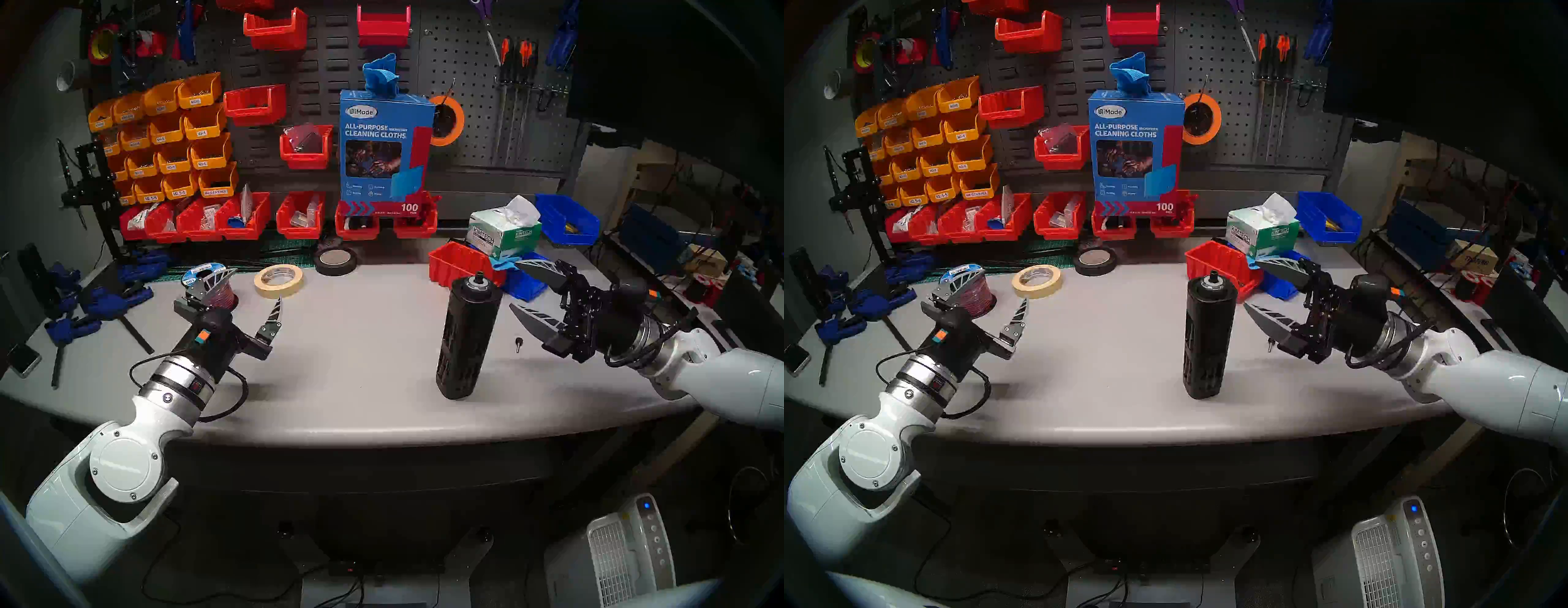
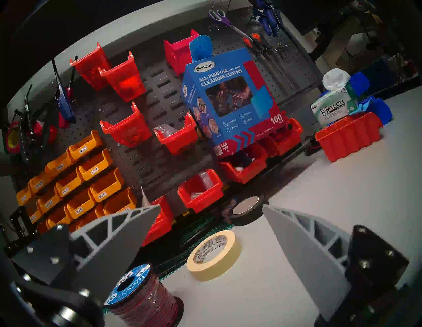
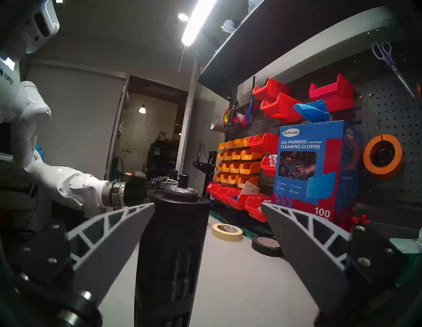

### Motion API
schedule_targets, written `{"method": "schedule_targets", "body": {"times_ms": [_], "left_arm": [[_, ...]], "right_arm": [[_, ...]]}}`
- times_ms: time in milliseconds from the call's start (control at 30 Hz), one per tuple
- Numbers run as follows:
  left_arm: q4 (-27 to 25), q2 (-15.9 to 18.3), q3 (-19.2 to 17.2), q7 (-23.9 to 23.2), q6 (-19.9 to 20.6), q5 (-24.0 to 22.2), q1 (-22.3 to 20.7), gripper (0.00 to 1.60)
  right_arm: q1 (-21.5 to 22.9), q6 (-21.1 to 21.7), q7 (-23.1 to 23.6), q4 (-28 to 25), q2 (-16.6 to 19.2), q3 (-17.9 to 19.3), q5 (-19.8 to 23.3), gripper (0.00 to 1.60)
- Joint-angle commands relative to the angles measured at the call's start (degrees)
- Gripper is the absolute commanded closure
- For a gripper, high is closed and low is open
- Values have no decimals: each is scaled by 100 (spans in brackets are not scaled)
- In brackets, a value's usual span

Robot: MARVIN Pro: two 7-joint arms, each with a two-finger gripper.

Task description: Pick a screwdriver bit and insert it into the screwdriver

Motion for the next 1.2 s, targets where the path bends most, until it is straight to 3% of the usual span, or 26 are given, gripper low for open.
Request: {"method": "schedule_targets", "body": {"times_ms": [0,700,1167], "left_arm": [[-111,16,-66,18,-40,9,-86,0],[-121,25,-70,22,-43,10,-95,0],[-130,31,-75,26,-46,9,-102,0]], "right_arm": [[203,136,424,-130,42,158,-14,0],[394,792,1009,-289,46,279,9,0],[649,1345,1483,-126,49,510,128,0]]}}
